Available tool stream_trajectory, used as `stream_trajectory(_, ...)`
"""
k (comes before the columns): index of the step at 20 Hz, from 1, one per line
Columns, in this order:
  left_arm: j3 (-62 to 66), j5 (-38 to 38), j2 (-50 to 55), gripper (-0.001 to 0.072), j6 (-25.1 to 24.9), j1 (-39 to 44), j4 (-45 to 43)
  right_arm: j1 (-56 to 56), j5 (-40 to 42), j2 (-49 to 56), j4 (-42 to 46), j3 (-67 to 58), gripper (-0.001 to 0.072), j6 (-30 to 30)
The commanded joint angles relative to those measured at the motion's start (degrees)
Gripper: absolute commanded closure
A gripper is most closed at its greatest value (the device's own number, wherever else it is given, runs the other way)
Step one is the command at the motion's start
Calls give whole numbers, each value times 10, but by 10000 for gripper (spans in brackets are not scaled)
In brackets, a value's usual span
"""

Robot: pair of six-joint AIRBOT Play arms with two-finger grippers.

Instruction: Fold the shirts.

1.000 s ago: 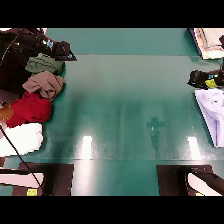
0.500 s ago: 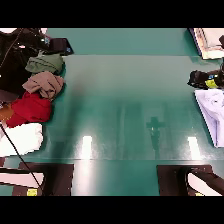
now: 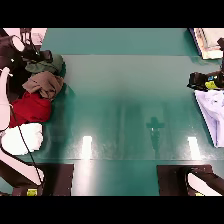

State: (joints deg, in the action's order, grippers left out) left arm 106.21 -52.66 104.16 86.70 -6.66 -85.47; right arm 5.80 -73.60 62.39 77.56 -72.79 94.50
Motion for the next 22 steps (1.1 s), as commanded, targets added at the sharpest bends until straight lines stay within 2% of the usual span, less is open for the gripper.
stream_trajectory(1, 1, 47, 48, -9, -16, -15, 4, 1, -4, 0, -1, 0, 692, 0)
stream_trajectory(9, 1, 76, 75, -6, -16, -15, 5, 2, -5, 0, -1, 0, 691, 0)
stream_trajectory(11, 1, 80, 78, 217, -16, -15, 6, 2, -6, 0, -1, 0, 692, 0)
stream_trajectory(13, 1, 92, 78, 217, -16, -15, 8, 2, -7, 0, -1, 0, 692, 0)
stream_trajectory(14, 1, 95, 78, 395, -16, -15, 18, 2, -10, 0, -1, 0, 692, 0)
stream_trajectory(15, 1, 92, 78, 681, -16, -15, 22, 2, -15, 0, -1, -1, 692, 0)
stream_trajectory(21, 66, 41, 39, 684, -19, -12, 56, 1, -3, 0, -1, -1, 692, 0)
stream_trajectory(22, 95, 31, 26, 685, -38, -8, 76, 2, 7, -1, -1, -1, 692, 0)
